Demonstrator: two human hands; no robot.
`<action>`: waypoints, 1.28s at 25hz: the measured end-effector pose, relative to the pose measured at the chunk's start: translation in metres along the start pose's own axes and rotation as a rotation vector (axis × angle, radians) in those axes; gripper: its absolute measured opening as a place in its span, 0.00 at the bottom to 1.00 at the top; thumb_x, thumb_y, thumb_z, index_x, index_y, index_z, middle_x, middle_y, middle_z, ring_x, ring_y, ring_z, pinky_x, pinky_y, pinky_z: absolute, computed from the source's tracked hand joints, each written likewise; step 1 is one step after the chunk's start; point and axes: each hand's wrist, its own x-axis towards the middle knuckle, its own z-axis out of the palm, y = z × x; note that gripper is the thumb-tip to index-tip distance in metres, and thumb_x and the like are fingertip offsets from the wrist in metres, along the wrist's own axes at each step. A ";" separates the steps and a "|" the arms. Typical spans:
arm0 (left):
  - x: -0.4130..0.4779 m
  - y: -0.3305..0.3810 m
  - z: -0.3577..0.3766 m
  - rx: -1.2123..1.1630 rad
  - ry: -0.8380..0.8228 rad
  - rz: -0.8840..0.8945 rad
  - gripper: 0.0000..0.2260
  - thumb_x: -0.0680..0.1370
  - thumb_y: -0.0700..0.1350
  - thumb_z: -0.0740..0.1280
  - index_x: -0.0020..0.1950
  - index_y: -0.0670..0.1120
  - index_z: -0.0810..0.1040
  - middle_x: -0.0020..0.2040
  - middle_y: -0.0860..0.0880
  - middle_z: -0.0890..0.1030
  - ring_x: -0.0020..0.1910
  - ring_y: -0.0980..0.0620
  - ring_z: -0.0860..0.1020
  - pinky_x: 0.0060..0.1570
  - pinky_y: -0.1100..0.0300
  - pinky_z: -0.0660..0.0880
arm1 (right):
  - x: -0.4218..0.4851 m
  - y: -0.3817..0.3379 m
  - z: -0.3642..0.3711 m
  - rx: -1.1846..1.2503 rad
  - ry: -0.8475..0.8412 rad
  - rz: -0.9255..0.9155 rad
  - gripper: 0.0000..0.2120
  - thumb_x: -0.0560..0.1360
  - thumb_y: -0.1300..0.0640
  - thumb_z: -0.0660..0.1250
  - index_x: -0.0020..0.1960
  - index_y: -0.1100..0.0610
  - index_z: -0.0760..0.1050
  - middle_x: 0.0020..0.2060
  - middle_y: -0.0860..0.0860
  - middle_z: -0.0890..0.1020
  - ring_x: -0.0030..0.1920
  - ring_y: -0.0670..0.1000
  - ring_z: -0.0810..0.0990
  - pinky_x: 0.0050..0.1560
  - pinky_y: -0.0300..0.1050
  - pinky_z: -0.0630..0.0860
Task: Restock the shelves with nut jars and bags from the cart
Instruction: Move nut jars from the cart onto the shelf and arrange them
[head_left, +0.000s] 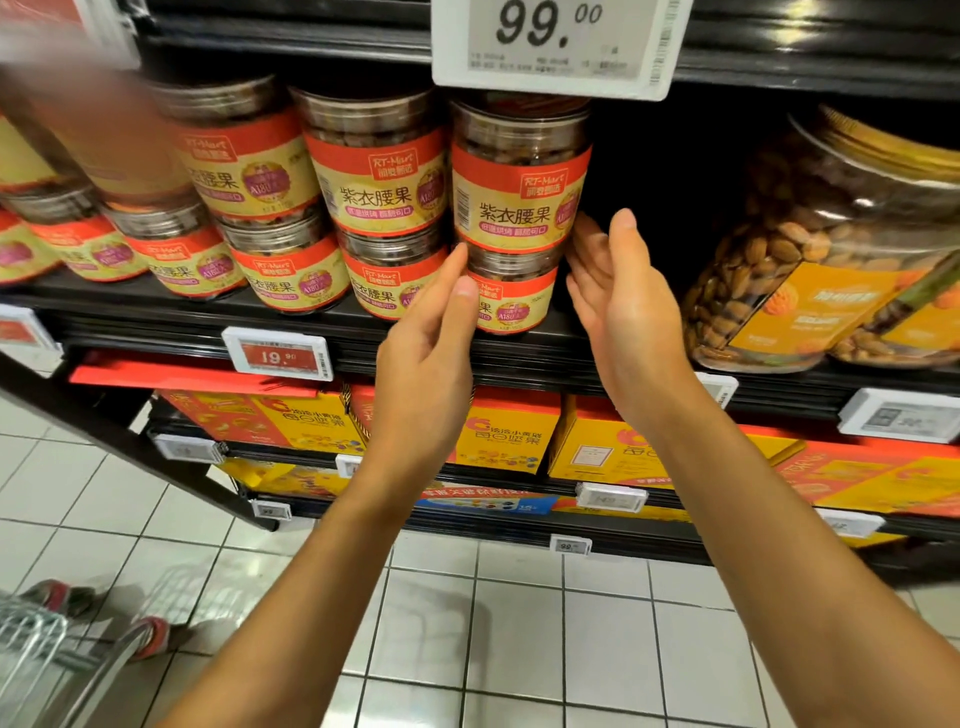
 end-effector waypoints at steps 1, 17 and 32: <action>0.001 0.000 0.001 0.001 0.005 0.001 0.22 0.80 0.52 0.56 0.73 0.47 0.65 0.71 0.53 0.70 0.70 0.61 0.67 0.72 0.55 0.63 | 0.001 0.000 0.002 -0.008 0.002 -0.001 0.17 0.82 0.49 0.47 0.61 0.51 0.72 0.42 0.32 0.80 0.45 0.28 0.77 0.44 0.22 0.71; -0.037 0.064 -0.036 -0.143 0.335 -0.197 0.12 0.81 0.39 0.56 0.47 0.47 0.78 0.36 0.52 0.82 0.38 0.55 0.79 0.42 0.66 0.76 | -0.090 -0.033 0.028 -0.094 0.045 0.141 0.10 0.81 0.53 0.54 0.53 0.49 0.75 0.49 0.43 0.80 0.49 0.43 0.82 0.52 0.37 0.77; -0.373 0.159 -0.310 -0.303 0.567 -0.567 0.12 0.80 0.39 0.56 0.47 0.45 0.79 0.32 0.52 0.82 0.30 0.60 0.79 0.33 0.71 0.76 | -0.364 -0.116 0.249 -0.146 -0.415 0.375 0.09 0.81 0.61 0.55 0.54 0.59 0.74 0.52 0.60 0.81 0.39 0.46 0.80 0.44 0.36 0.73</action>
